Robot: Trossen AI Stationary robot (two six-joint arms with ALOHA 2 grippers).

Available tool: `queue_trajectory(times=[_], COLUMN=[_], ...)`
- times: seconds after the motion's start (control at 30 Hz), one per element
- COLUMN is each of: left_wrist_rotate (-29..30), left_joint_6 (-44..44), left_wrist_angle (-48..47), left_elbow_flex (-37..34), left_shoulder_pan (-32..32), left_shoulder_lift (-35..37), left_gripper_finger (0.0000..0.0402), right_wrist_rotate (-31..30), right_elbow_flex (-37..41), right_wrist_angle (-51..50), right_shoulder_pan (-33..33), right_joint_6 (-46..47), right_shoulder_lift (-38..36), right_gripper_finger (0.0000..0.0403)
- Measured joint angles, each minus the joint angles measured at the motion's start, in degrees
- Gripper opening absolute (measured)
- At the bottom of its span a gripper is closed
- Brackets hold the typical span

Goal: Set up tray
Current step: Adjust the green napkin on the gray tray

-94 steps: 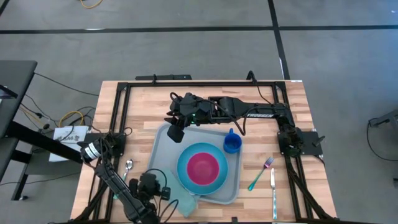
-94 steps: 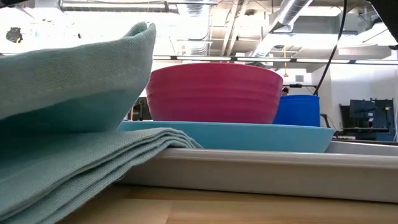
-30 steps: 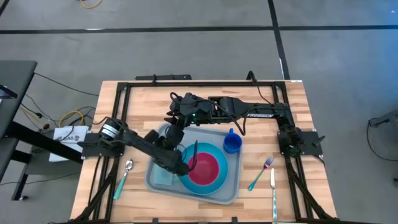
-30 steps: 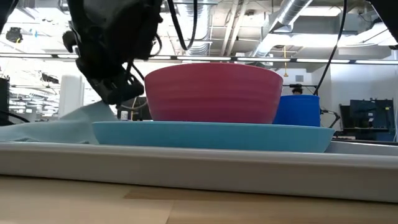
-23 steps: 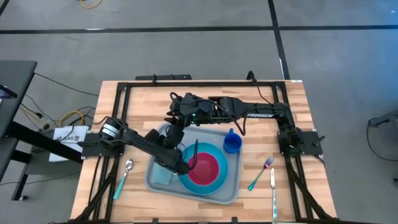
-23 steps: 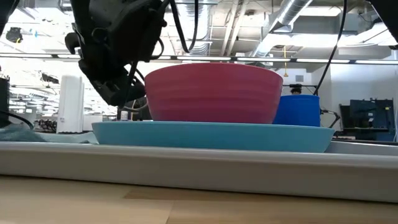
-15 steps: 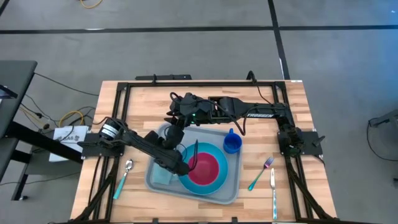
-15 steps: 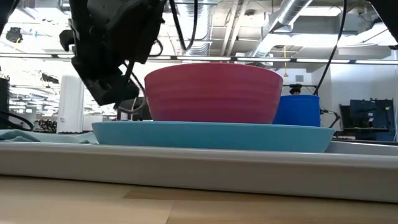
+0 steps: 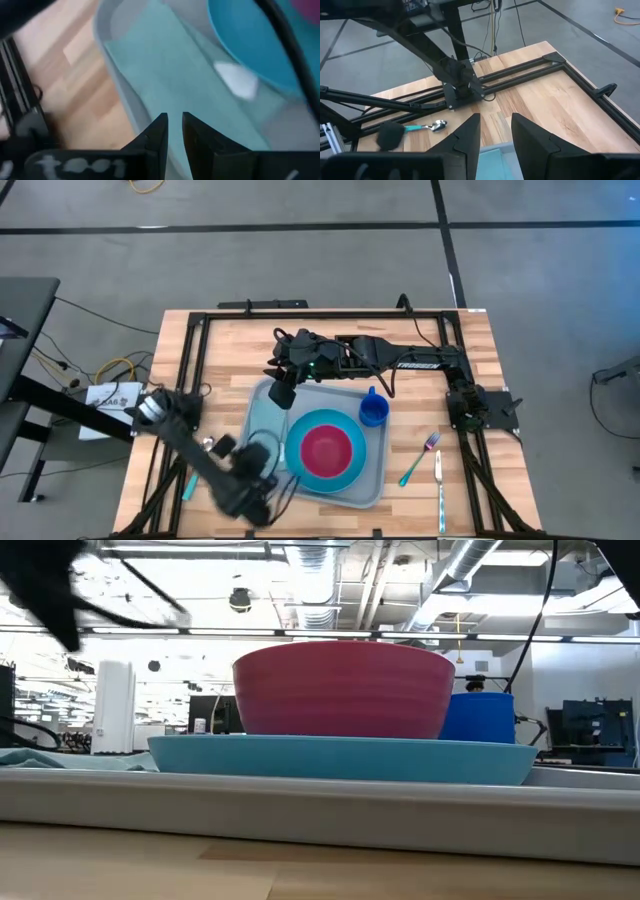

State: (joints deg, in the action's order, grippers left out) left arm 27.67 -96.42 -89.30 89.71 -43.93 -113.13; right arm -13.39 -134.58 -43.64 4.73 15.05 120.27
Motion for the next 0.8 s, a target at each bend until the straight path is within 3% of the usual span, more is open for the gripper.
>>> queue_trajectory(times=[0.2,0.37,0.43,0.8], left_wrist_rotate=[11.11,14.07,15.31,7.27], left_joint_6=[-9.76,3.34,3.54,22.61], left_wrist_angle=[0.45,-0.25,0.51,10.99], left_elbow_flex=[0.0,0.0,0.0,0.0], left_shoulder_pan=[-12.33,-16.9,-17.11,-12.59], left_shoulder_lift=[-0.12,-0.14,-0.14,-0.21], left_gripper_finger=[0.0047,0.0047,0.0047,0.0066], right_wrist_rotate=[0.0,0.0,0.0,0.0], right_elbow_flex=[0.0,0.0,0.0,0.0], right_wrist_angle=[0.0,-0.02,-0.02,-0.02], right_shoulder_pan=[0.0,0.0,0.0,0.0], right_joint_6=[0.0,0.0,0.0,0.0], right_shoulder_lift=[0.0,0.0,0.0,0.0], right_gripper_finger=[0.0102,0.0102,0.0102,0.0102])
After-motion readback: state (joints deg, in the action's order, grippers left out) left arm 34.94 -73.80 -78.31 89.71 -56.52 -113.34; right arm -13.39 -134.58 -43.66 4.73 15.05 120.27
